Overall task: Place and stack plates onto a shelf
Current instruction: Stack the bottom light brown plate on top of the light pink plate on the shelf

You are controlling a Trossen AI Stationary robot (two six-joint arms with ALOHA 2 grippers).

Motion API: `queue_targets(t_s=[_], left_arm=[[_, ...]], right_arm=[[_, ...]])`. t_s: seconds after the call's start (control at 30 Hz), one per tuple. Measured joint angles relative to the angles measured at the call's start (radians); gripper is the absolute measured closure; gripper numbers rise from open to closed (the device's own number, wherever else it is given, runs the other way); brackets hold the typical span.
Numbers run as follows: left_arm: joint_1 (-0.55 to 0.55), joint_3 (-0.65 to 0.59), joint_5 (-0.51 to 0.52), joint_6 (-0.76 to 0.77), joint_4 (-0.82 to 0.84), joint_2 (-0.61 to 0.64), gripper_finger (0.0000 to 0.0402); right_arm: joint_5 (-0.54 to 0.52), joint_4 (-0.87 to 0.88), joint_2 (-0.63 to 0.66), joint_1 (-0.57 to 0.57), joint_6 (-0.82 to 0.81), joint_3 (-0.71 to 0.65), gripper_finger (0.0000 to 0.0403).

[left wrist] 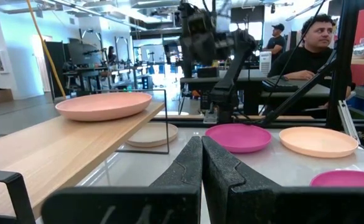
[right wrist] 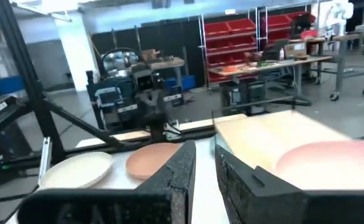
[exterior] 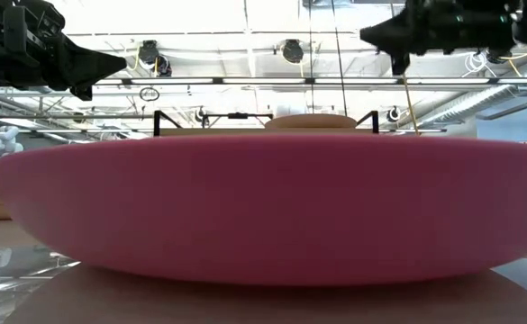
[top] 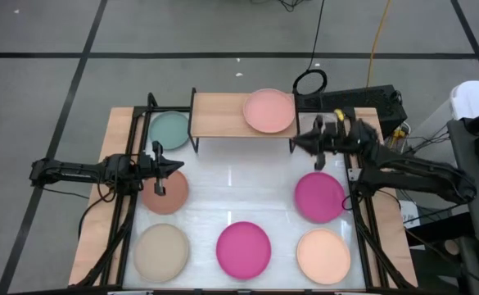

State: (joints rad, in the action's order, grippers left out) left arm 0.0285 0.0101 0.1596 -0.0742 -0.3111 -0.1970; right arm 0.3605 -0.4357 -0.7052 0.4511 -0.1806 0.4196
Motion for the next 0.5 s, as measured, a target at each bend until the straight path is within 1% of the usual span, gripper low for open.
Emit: queue_targets(t_s=[0.1, 0.2, 0.27, 0.5], left_arm=[[0.000, 0.000, 0.000, 0.000, 0.000, 0.000, 0.0400], [0.000, 0.000, 0.000, 0.000, 0.000, 0.000, 0.0400], [0.000, 0.000, 0.000, 0.000, 0.000, 0.000, 0.0400], [0.000, 0.000, 0.000, 0.000, 0.000, 0.000, 0.0400]], right_arm=[[-0.047, -0.157, -0.001, -0.043, -0.018, -0.093, 0.0355], [-0.079, -0.249, -0.001, -0.071, -0.016, -0.146, 0.0355], [-0.096, -0.267, 0.000, -0.080, -0.017, -0.149, 0.0355], [-0.098, -0.263, -0.003, -0.135, -0.018, -0.124, 0.0355]])
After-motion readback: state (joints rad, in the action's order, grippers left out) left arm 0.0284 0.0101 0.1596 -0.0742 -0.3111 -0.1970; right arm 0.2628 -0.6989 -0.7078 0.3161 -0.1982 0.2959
